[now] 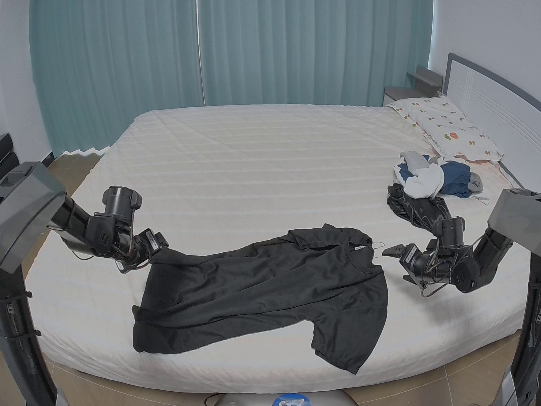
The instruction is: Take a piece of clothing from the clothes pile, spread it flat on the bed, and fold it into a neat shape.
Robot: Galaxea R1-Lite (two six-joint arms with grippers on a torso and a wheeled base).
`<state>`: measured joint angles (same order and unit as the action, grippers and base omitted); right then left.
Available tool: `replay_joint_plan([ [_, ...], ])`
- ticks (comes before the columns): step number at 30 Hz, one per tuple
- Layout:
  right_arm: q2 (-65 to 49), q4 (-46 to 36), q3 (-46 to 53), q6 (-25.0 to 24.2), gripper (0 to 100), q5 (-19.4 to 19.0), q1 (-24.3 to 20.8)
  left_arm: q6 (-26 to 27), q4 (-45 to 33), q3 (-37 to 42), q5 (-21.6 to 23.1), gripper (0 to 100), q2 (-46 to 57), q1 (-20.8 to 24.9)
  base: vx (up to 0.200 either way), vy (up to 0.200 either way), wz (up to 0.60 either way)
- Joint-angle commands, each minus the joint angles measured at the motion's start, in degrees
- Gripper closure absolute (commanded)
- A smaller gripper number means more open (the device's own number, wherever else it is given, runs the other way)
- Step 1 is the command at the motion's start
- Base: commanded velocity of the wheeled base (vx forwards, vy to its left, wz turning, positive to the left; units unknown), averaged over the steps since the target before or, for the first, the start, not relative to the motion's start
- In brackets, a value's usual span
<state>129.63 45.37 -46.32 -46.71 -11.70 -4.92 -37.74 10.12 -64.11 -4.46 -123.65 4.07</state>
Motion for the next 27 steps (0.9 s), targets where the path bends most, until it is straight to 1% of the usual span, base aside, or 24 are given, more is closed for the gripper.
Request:
replay_joint_plan([
  [1,-1.1,10.2,10.6,-0.4,0,-0.7,-1.3,-1.5,-0.1,-8.5,1.0,0,-10.8,0.0,0.0,0.0,0.0],
  [4,-1.2,13.3,13.1,-0.4,0,-0.6,-1.9,-1.3,0.5,-9.5,1.0,0,-12.8,0.0,0.0,0.0,0.0],
  [9,-1.4,14.5,14.6,-0.3,0,-0.6,-2.7,-1.5,0.5,-12.9,0.4,0,-15.3,-0.9,0.0,0.0,0.0],
  [13,-1.1,15.6,15.1,-0.2,0,-0.6,-2.8,-4.1,0.6,-15.7,0.5,0,-17.0,-1.3,0.0,0.0,0.0],
  [16,-1.1,15.6,15.2,-0.2,0,-0.6,-3.2,-4.4,0.3,-19.6,0.3,0,-19.8,-1.5,0.0,0.0,0.0],
  [17,-1.1,15.6,15.2,-0.2,0,-0.6,-3.2,-4.4,0.4,-20.4,0.3,100,-20.4,-1.6,0.0,0.0,0.0],
  [21,-0.9,15.6,15.2,-0.1,0,-0.6,-3.3,-5.2,0.6,-22.5,0.4,100,-21.1,-1.5,0.0,0.0,0.0],
  [24,-0.9,15.6,15.4,0.0,0,-0.5,-3.6,-10.8,1.3,-25.5,0.4,100,-21.2,-1.7,0.0,0.0,0.0],
  [26,-0.9,15.6,15.5,0.0,0,-0.5,-3.6,-11.4,1.6,-25.8,0.4,100,-21.2,-1.7,0.0,0.0,0.0],
  [27,-0.9,15.6,16.1,0.2,0,-0.7,-3.8,-16.8,5.5,-27.6,0.4,100,-21.4,-2.6,0.0,0.0,0.0],
])
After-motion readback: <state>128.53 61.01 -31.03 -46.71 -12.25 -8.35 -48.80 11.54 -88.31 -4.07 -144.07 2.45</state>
